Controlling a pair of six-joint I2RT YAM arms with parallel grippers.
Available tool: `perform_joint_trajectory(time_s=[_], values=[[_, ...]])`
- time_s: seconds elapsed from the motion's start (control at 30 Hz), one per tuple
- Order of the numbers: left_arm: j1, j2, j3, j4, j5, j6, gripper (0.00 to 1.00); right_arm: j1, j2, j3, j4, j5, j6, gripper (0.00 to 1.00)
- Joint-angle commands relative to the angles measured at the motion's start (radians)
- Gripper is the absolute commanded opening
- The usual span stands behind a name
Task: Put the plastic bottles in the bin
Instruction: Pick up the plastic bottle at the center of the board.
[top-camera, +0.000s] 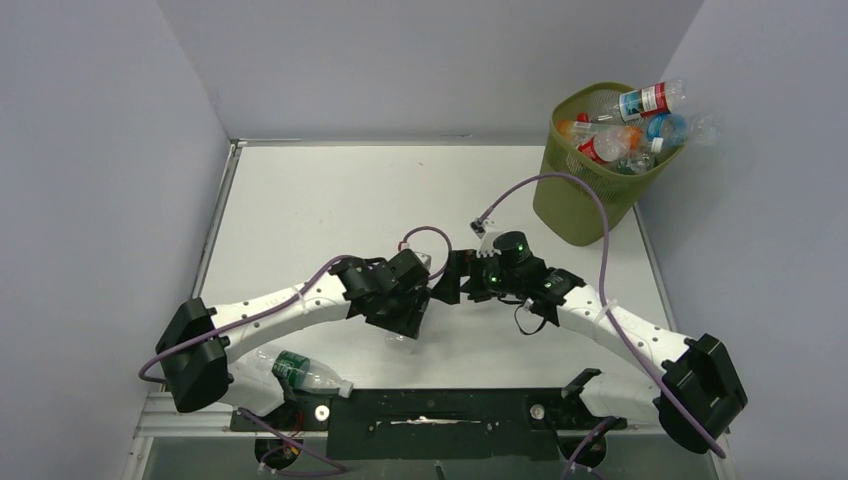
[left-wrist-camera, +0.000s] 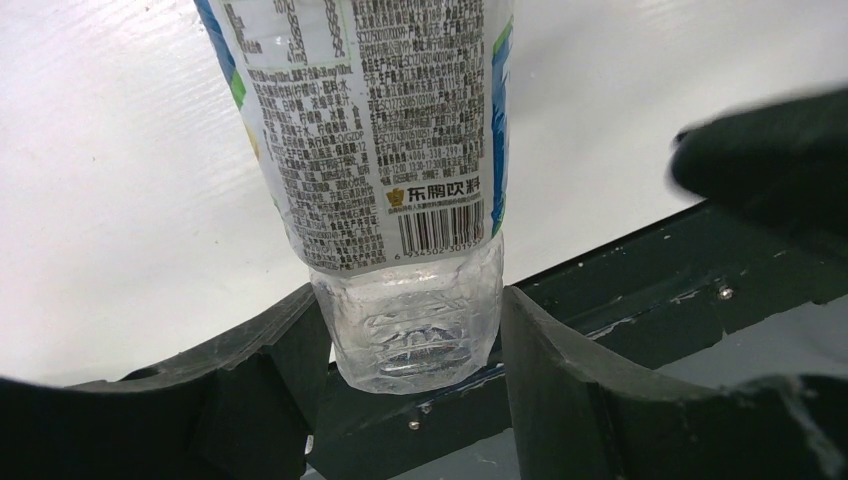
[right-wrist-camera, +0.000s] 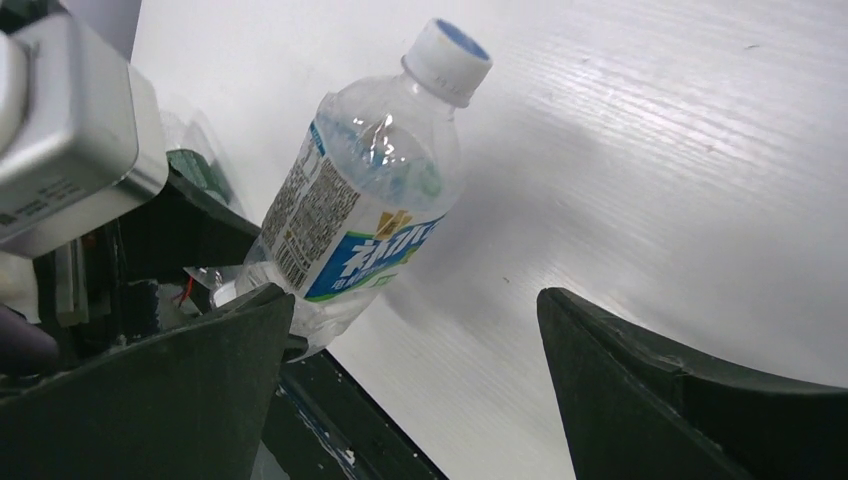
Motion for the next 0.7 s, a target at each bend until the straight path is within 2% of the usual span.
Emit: perform_joint_trajectory(time_s=[0.0, 0.33, 0.67], values=[[-0.025, -0.053, 0.056, 0.071, 0.025, 0.026, 0.47, -0.081, -0.074, 0.058, -0.036, -0.029, -0.015, 0.98], [-0.089, -0.070, 0.070, 0.116, 0.031, 0.044, 0.47, -0.117, -0.128, 0.033, -0.010, -0.068, 0.029, 0.98], [-0.174, -0.081, 0.103, 0.162, -0.033, 0.062, 0.47, -0.135, -0.130, 0.055, -0.014, -0.116, 0.039, 0.98]])
